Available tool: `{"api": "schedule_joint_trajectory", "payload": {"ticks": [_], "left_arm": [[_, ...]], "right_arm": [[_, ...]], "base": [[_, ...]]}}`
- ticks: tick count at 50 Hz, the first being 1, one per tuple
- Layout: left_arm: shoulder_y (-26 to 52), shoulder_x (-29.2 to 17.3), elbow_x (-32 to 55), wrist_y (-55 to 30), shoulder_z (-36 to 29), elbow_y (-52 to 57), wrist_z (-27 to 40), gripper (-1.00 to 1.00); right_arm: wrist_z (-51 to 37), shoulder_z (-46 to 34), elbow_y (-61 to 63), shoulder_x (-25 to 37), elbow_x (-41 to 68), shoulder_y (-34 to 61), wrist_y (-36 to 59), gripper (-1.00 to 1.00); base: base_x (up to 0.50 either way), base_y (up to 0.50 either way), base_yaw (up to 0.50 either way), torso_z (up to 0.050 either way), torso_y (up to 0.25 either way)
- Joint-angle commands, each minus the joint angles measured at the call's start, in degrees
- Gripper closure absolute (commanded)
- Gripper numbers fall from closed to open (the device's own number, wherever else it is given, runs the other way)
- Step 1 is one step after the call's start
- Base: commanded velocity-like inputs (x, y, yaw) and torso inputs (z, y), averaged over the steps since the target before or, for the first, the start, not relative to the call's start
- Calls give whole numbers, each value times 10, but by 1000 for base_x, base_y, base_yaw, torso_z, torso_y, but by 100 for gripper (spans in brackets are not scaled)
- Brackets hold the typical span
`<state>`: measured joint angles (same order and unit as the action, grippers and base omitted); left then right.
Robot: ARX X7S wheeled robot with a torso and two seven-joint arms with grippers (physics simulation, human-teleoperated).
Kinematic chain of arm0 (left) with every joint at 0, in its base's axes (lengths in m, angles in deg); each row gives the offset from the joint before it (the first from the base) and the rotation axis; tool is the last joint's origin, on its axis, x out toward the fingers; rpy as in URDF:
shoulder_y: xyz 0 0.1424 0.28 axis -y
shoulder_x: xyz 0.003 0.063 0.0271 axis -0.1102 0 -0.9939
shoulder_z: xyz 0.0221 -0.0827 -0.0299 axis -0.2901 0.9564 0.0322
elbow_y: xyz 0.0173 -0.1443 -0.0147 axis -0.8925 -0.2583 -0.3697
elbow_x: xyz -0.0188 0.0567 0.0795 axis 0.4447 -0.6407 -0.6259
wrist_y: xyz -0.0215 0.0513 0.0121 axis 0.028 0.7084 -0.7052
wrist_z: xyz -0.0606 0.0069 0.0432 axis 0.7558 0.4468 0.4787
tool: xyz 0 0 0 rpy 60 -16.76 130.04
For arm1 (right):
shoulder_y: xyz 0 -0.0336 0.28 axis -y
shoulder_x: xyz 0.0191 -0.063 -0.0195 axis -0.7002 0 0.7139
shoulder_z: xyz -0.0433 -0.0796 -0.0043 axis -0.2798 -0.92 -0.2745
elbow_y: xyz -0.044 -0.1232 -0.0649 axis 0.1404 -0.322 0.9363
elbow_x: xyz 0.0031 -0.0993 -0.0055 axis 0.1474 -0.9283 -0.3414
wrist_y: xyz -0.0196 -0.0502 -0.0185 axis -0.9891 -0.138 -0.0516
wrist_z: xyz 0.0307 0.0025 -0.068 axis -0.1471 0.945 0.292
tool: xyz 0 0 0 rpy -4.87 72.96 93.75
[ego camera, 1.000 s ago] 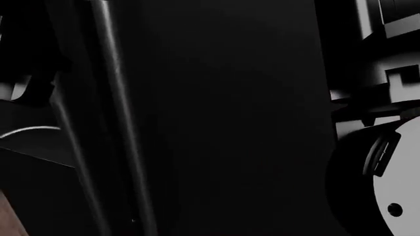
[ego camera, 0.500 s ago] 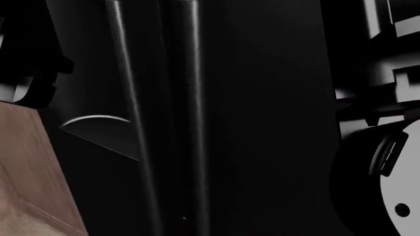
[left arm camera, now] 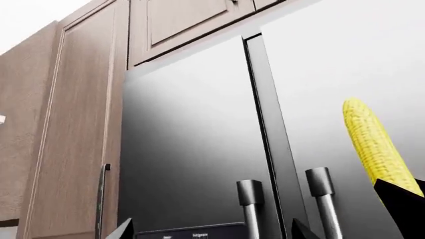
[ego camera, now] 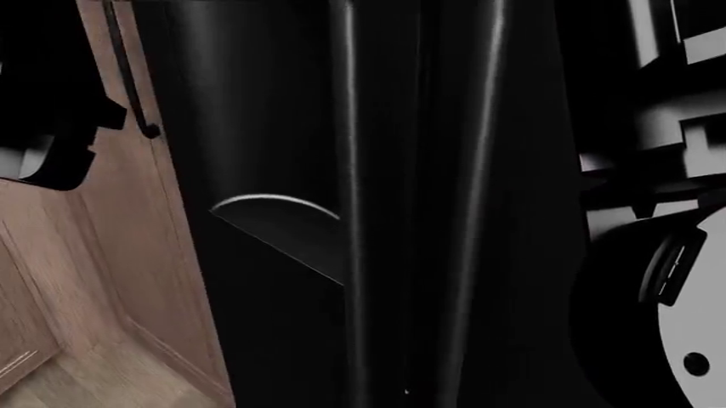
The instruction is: Pick the corn from the oven and place it on the plate on the counter.
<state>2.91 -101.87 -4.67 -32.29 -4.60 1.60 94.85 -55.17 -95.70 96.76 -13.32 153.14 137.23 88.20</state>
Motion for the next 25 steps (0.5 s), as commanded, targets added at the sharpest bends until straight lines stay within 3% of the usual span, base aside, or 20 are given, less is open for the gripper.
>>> {"api": "schedule_joint_trajectory", "payload": {"ticks": [1, 25], "left_arm": [[2, -1, 4, 1, -1, 2, 5, -100], [9, 3, 0, 1, -6, -4, -2, -100]], "right_arm": [[0, 5, 3, 1, -4, 0, 4, 100], [4, 11, -1, 1, -5, -4, 2, 100]], "base": [[55, 38, 500, 0, 0], [57, 47, 500, 0, 0]]}}
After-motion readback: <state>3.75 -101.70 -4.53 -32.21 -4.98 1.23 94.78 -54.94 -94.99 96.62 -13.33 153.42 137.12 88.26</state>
